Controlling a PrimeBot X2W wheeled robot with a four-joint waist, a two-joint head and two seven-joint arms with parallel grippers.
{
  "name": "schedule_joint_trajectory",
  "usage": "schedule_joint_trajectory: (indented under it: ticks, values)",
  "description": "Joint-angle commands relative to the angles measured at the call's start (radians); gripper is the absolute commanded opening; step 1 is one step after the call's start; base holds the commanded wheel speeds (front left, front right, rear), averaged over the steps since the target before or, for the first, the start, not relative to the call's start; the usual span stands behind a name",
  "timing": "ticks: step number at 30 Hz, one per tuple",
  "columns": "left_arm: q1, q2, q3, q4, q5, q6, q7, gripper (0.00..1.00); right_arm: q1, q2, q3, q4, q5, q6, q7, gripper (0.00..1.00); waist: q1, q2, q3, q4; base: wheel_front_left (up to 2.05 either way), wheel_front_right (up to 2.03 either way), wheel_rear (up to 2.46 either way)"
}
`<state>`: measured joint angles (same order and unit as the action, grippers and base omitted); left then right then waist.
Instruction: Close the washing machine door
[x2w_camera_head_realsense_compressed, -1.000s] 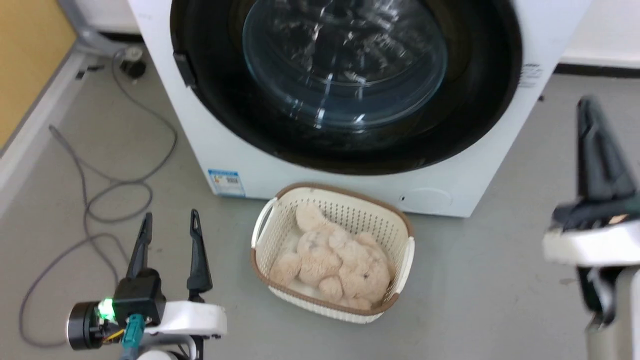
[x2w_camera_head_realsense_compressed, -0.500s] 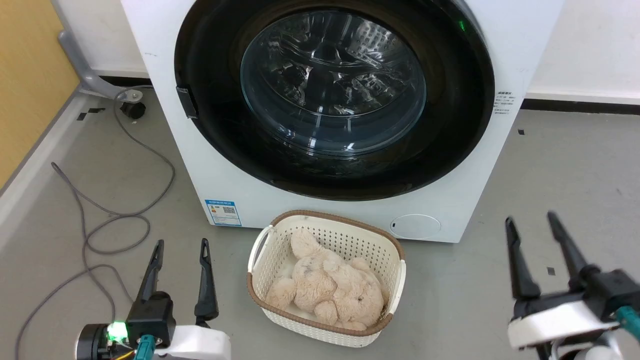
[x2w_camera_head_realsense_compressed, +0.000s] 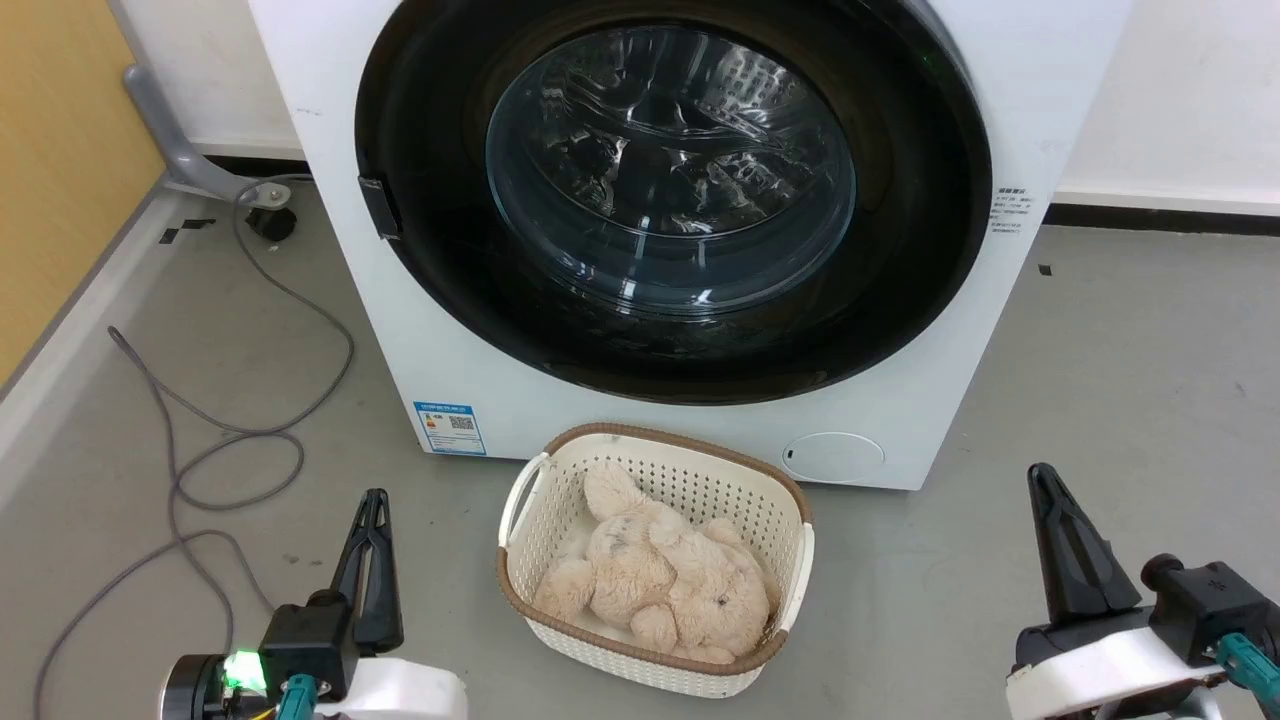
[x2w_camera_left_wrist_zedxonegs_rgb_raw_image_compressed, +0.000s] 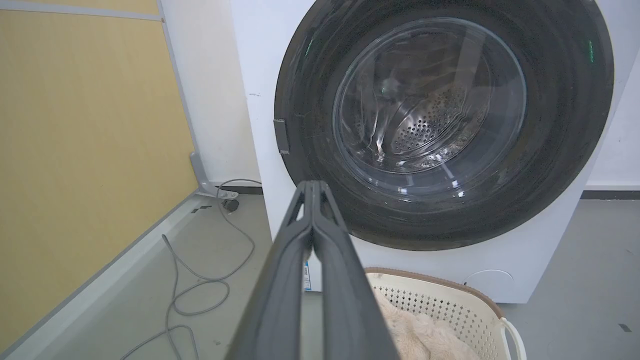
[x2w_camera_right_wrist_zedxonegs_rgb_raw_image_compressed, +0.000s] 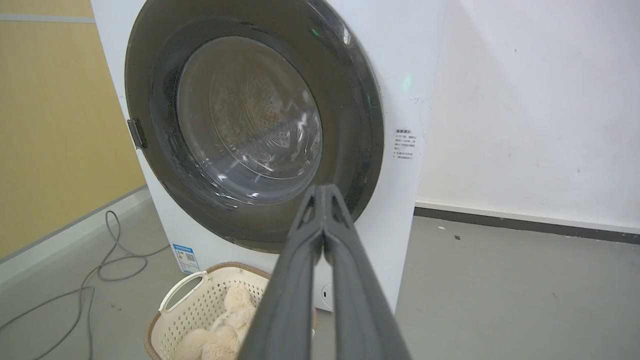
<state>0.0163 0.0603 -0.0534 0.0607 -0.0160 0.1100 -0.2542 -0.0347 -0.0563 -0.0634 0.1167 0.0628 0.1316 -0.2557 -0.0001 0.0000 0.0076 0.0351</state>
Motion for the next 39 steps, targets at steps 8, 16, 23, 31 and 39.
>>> schedule_joint_trajectory:
  ticks: [8,16,23,31,39]
  values:
    - [-0.001,0.0,0.004,-0.005,0.001,-0.009,0.021,0.0,0.003,0.001,0.005,-0.01,-0.005,0.0,0.021,0.0,0.0001,0.0,0.0,-0.003,0.0,0.0,0.0]
    - [-0.002,-0.001,0.008,-0.009,0.002,-0.016,0.037,0.0,0.005,0.001,0.009,-0.018,-0.009,0.0,0.037,0.0,0.0001,0.0,-0.001,-0.005,0.0,0.0,0.0]
    - [-0.003,-0.001,0.011,-0.012,0.003,-0.023,0.051,0.0,0.007,0.001,0.013,-0.024,-0.013,0.0,0.052,0.0,0.0001,0.0,-0.001,-0.007,0.0,0.0,0.0]
    - [-0.004,-0.002,0.014,-0.016,0.004,-0.03,0.068,0.0,0.009,0.002,0.017,-0.032,-0.017,0.0,0.068,0.0,0.0001,0.0,-0.002,-0.009,0.0,0.0,0.0]
    - [-0.005,-0.003,0.018,-0.02,0.005,-0.037,0.084,0.0,0.012,0.002,0.021,-0.039,-0.021,0.0,0.085,0.0,0.0001,0.0,-0.002,-0.011,0.0,0.0,0.0]
